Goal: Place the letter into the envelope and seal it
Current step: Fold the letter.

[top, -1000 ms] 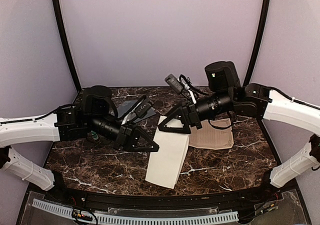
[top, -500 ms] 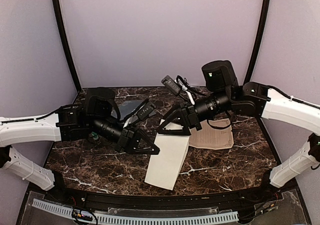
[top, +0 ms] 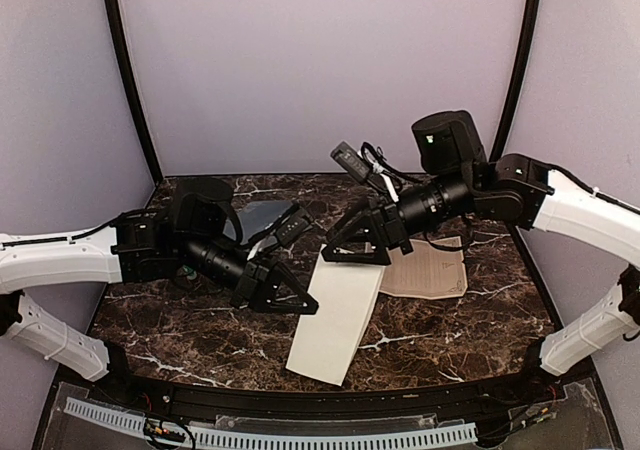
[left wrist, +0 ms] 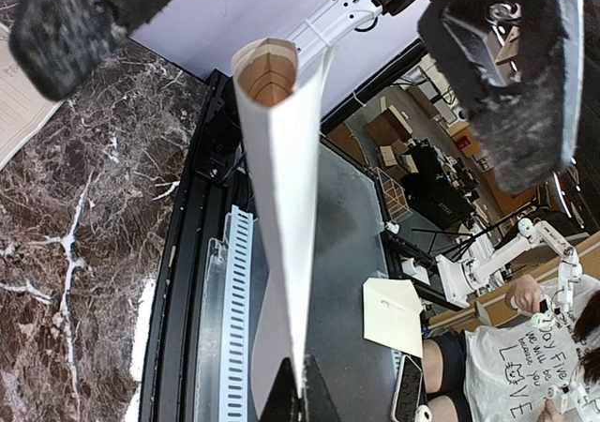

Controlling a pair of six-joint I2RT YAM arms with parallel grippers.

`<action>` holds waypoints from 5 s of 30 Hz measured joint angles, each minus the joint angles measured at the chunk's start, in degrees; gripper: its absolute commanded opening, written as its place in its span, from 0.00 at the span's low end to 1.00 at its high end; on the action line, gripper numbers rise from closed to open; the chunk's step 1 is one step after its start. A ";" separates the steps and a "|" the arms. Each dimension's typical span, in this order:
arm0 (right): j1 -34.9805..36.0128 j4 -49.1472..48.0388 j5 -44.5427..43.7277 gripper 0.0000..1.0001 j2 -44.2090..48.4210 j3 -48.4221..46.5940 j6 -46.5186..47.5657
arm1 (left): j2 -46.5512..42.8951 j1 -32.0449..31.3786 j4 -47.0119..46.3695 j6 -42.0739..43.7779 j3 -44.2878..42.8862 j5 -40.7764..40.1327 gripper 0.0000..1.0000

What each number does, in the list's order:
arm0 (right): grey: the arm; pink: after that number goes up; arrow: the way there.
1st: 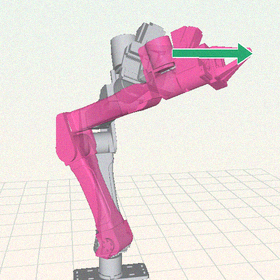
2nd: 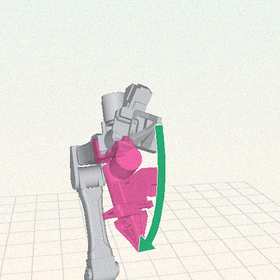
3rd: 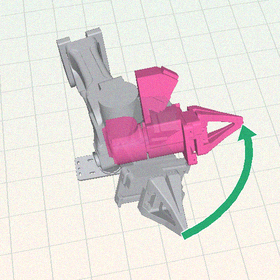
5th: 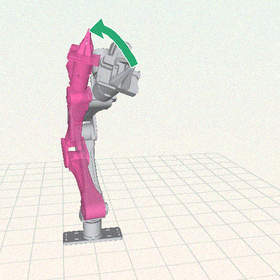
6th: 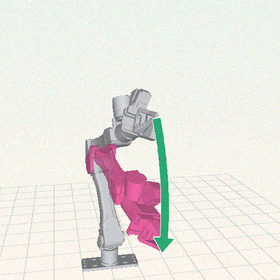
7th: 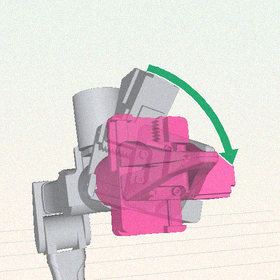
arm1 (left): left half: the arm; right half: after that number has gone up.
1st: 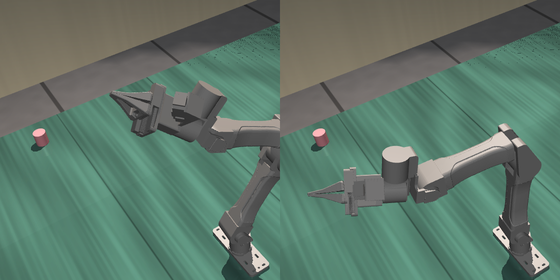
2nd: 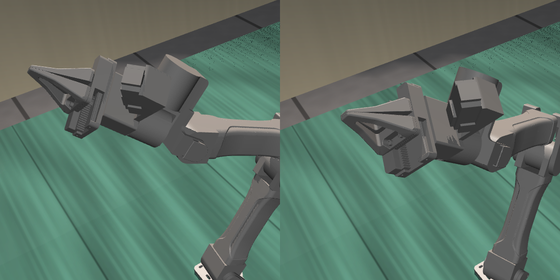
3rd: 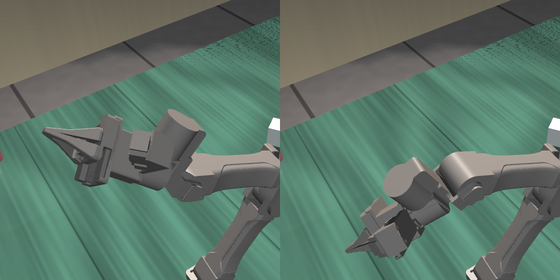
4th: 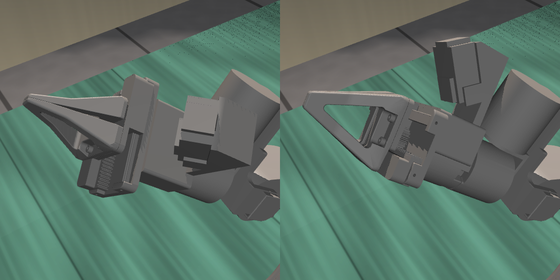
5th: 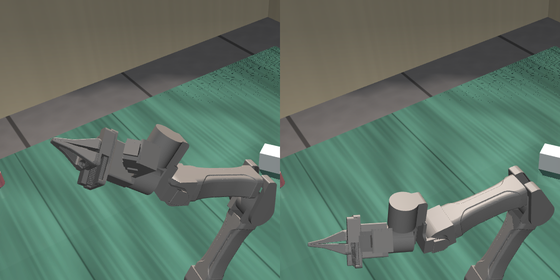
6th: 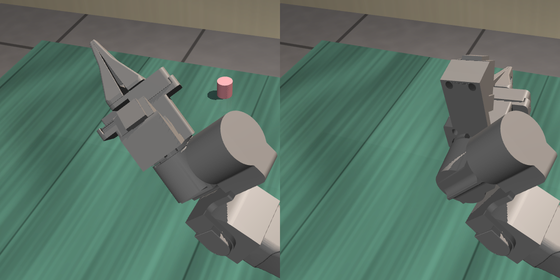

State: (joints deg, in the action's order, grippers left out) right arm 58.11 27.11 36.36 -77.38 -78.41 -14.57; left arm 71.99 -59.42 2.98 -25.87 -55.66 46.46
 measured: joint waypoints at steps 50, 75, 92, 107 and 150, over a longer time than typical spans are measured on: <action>0.46 -1.73 5.27 0.29 0.02 2.58 -1.18 | 1.14 -0.96 -5.07 0.15 -3.98 -8.98 0.00; -0.15 -2.62 -3.19 0.00 3.28 3.87 -2.47 | 1.07 -0.74 -7.04 -0.22 -2.67 -7.80 0.00; -3.63 -2.60 -4.24 0.00 3.65 3.85 -2.47 | -1.20 -0.24 -8.31 -0.24 1.18 -7.76 0.01; -6.91 -2.49 -5.79 0.00 4.00 3.85 -2.69 | -2.29 -0.24 -4.09 -0.26 4.66 -5.09 0.02; -10.10 -7.56 0.35 0.00 8.46 6.58 -4.59 | -7.50 1.62 3.45 3.04 -1.25 -19.39 0.80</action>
State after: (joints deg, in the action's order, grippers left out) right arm 48.01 19.55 36.71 -68.93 -71.83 -19.16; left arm 64.49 -57.80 6.44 -22.83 -56.90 27.07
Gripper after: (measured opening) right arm 0.003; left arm 0.776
